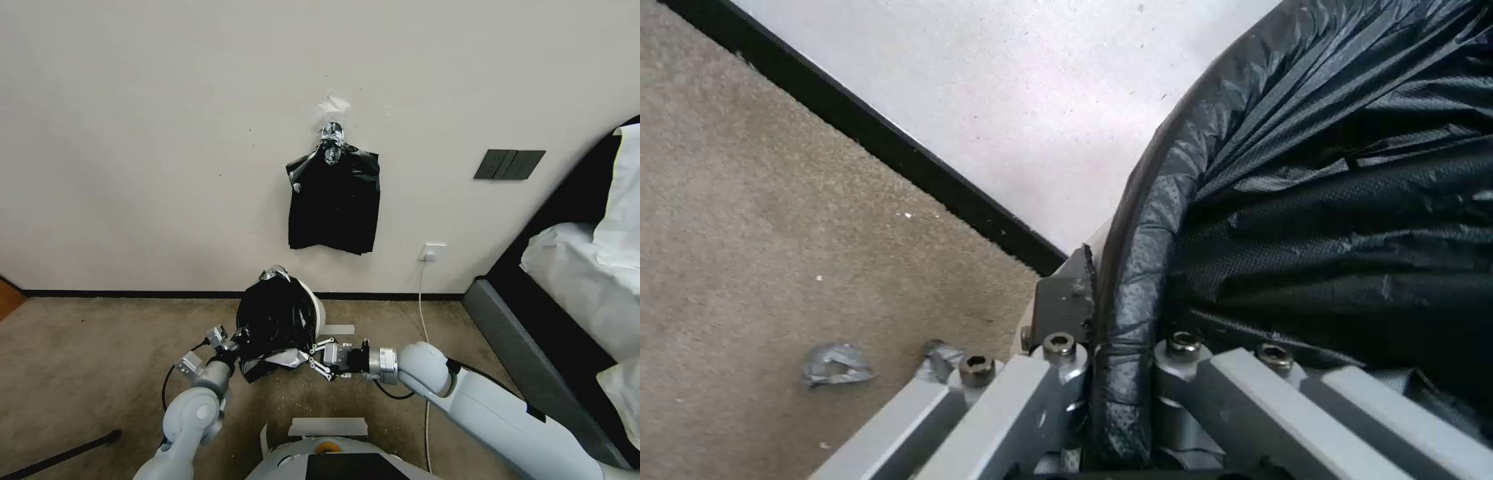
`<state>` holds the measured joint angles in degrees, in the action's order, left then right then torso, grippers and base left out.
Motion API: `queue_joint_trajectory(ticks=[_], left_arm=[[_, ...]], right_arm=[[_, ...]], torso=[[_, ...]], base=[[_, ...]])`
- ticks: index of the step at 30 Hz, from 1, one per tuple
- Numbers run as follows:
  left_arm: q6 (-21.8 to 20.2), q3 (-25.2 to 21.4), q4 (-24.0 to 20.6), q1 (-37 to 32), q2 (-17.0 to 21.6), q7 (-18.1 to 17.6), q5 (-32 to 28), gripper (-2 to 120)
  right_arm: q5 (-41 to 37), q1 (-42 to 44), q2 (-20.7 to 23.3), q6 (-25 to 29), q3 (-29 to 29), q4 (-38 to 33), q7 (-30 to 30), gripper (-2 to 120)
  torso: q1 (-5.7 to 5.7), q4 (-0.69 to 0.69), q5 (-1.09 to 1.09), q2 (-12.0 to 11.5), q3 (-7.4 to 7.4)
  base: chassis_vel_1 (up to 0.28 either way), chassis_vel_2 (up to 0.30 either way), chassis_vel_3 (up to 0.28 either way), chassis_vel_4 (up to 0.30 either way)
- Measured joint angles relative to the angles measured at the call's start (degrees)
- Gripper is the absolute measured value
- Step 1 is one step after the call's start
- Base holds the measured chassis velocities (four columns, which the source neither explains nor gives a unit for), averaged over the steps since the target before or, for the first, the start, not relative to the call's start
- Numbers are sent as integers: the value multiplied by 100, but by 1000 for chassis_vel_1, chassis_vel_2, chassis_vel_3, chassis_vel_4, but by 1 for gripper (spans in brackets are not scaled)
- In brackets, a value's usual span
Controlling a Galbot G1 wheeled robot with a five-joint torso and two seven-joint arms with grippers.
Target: Place a trash bag onto the trash bin.
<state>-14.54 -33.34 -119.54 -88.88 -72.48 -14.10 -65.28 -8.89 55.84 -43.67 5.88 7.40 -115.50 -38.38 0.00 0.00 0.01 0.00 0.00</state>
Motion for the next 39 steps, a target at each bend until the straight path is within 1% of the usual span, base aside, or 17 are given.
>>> queue_joint_trajectory(ticks=[2,3,6,7,8,9,11,16,21,22,25,26,29,30,31,34,39], left_arm=[[-19,-14,-38,-2,-62,-43,-83,1],[-19,-14,-38,-2,-62,-43,-83,1],[-43,-20,-159,-20,-170,-93,-212,1],[-65,16,-214,-26,-215,-95,-262,1],[-65,16,-214,-26,-215,-95,-262,1],[-73,20,-244,-34,-238,-114,-281,1],[-85,42,-332,-55,-291,-142,-342,1],[-91,54,-413,-78,-352,-166,-404,1],[-78,27,-557,-146,-475,-173,-583,3],[-78,27,-557,-146,-475,-173,-583,3],[-75,55,-679,-203,-694,-209,-679,3],[-75,55,-679,-203,-694,-209,-679,3],[-72,61,-708,-228,-837,-260,-738,3],[-90,54,-750,-260,-940,-307,-801,3],[-90,54,-750,-260,-940,-307,-801,3],[-157,20,-830,-323,-1089,-404,-917,3],[-241,3,-916,-415,-1201,-452,-998,3]], right_arm=[[634,8,-71,385,-278,182,-353,0],[634,8,-71,385,-278,182,-353,0],[1593,29,-187,848,-577,446,-617,0],[1976,30,-248,1052,-651,524,-631,0],[1976,30,-248,1052,-651,524,-631,0],[2317,37,-285,1176,-721,610,-600,0],[2948,43,-394,1509,-810,760,-445,0],[3442,58,-475,1786,-828,816,-275,0],[4336,35,-699,2152,-863,1010,189,0],[4336,35,-699,2152,-863,1010,189,0],[5355,32,-863,2389,-952,1200,768,0],[5355,32,-863,2389,-952,1200,768,0],[6037,30,-985,2482,-1012,1325,1215,0],[6492,16,-1049,2489,-1054,1411,1547,0],[6492,16,-1049,2489,-1054,1411,1547,0],[6976,13,-1127,2470,-1075,1510,2025,0],[7131,3,-1192,2379,-1106,1691,2280,0]], torso=[[0,0,-1,0,0],[0,0,-1,0,0],[0,3,1,0,0],[0,0,0,0,0],[0,0,0,0,0],[0,-2,-3,0,0],[0,0,3,0,0],[0,0,0,0,0],[0,1,-1,0,0],[0,1,-1,0,0],[0,-1,-1,0,0],[0,-1,-1,0,0],[0,0,0,0,0],[0,0,-3,0,0],[0,0,-3,0,0],[0,1,0,0,0],[0,0,0,0,0]], base=[[0,0,0,0],[0,0,0,0],[0,0,0,0],[0,0,0,0],[0,0,0,0],[0,0,0,0],[0,0,0,0],[0,0,0,0],[0,0,0,0],[0,0,0,0],[0,0,0,0],[0,0,0,0],[0,0,0,0],[0,0,0,0],[0,0,0,0],[0,0,0,0],[0,0,0,0]])
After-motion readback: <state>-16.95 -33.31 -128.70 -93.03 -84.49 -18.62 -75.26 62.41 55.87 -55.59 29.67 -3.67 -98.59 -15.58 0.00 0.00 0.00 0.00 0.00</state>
